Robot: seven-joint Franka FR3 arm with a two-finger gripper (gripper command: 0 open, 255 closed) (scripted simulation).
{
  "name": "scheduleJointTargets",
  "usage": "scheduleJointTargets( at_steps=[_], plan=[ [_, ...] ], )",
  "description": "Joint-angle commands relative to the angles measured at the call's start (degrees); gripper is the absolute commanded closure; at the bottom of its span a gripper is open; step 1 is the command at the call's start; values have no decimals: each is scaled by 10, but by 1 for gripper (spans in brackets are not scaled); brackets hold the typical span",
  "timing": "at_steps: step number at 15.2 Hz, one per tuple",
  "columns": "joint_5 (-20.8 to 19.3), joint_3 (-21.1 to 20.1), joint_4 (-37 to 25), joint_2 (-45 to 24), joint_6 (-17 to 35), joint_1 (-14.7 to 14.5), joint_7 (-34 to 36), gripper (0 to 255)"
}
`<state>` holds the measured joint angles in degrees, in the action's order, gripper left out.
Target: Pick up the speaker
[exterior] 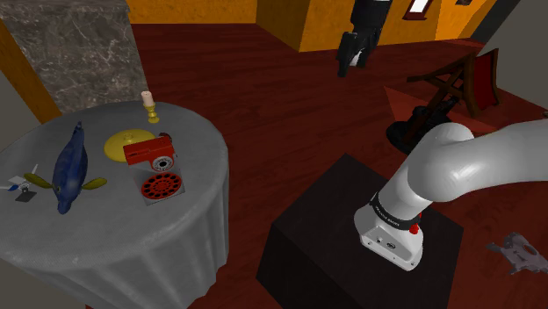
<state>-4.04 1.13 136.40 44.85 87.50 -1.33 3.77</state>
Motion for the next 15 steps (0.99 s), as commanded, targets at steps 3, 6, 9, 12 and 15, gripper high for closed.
scheduleJointTargets(
  at_steps=[3, 6, 9, 12, 15],
  plan=[
    [7, -6, -7, -34, 29, -12, -8, 0],
    [16, -15, -22, -87, 68, -30, -19, 0],
    [25, -26, -41, -140, 104, -47, -32, 0],
    [32, -37, -65, -194, 136, -63, -44, 0],
    [38, -49, -94, -248, 163, -78, -56, 0]
  ],
)
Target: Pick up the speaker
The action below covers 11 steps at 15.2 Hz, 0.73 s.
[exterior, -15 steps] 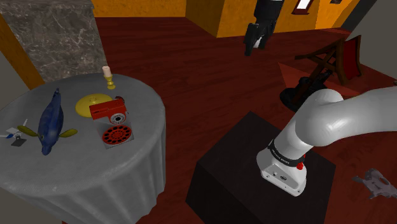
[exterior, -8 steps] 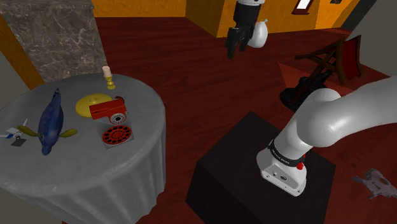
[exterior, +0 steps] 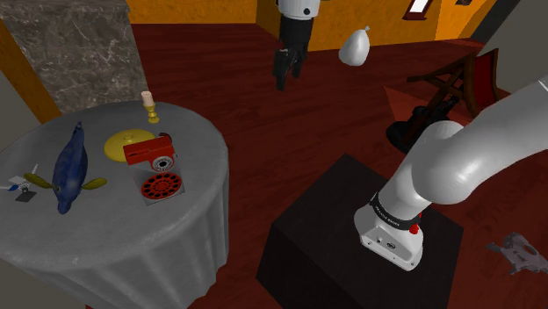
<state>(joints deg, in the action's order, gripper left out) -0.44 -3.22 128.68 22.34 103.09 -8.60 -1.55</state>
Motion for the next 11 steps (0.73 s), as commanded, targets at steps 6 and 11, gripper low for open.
scheduleJointTargets(
  at_steps=[6, 11],
  plan=[
    [7, -31, -86, -129, 49, -33, -26, 0],
    [4, -54, -154, -215, 71, -55, -42, 0]
  ],
)
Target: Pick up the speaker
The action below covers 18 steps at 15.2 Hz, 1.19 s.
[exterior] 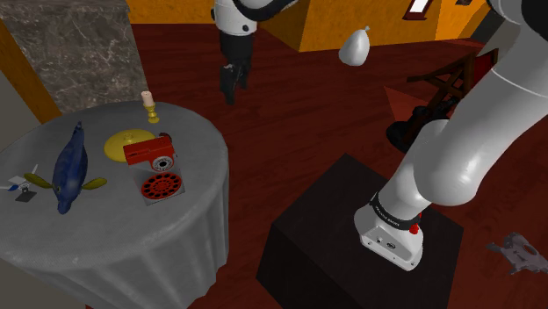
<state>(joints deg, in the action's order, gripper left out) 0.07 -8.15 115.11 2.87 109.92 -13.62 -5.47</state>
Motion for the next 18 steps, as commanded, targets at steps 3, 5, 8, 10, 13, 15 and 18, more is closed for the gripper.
scheduleJointTargets(
  at_steps=[3, 5, 8, 10, 13, 15, 18],
  plan=[
    [-7, -19, -64, -72, 11, -19, -11, 0],
    [-12, -28, -96, -107, 14, -29, -16, 0],
    [-22, -41, -148, -159, 16, -45, -23, 0],
    [-30, -48, -185, -194, 14, -57, -28, 0],
    [-43, -59, -244, -246, 9, -77, -36, 0],
    [-52, -66, -286, -282, 3, -91, -42, 0],
    [-66, -74, -355, -338, -9, -116, -51, 0]
  ],
)
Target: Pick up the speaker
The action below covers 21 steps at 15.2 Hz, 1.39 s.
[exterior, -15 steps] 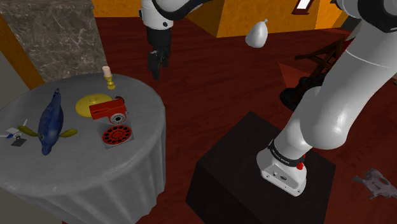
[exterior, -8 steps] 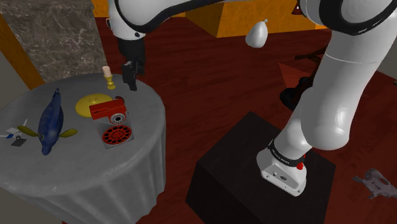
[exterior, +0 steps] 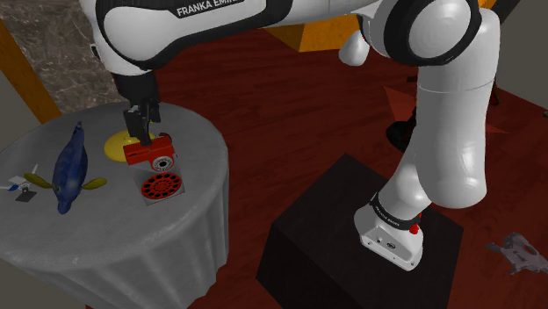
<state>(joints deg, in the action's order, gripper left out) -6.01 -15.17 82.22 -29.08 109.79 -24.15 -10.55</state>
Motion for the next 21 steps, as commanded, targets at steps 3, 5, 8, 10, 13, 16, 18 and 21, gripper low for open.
scheduleJointTargets(
  at_steps=[3, 5, 8, 10, 13, 16, 18, 21],
  plan=[
    [-19, -11, -104, -77, -26, -38, -12, 0],
    [-24, -12, -124, -97, -26, -47, -16, 0],
    [-25, -11, -109, -101, -6, -46, -15, 0],
    [-26, -10, -99, -105, 7, -46, -14, 0],
    [-27, -9, -93, -108, 17, -46, -14, 0],
    [-27, -9, -93, -109, 17, -46, -14, 255],
    [-27, -9, -92, -108, 17, -46, -14, 255],
    [-27, -9, -92, -109, 17, -46, -14, 255]
  ],
)
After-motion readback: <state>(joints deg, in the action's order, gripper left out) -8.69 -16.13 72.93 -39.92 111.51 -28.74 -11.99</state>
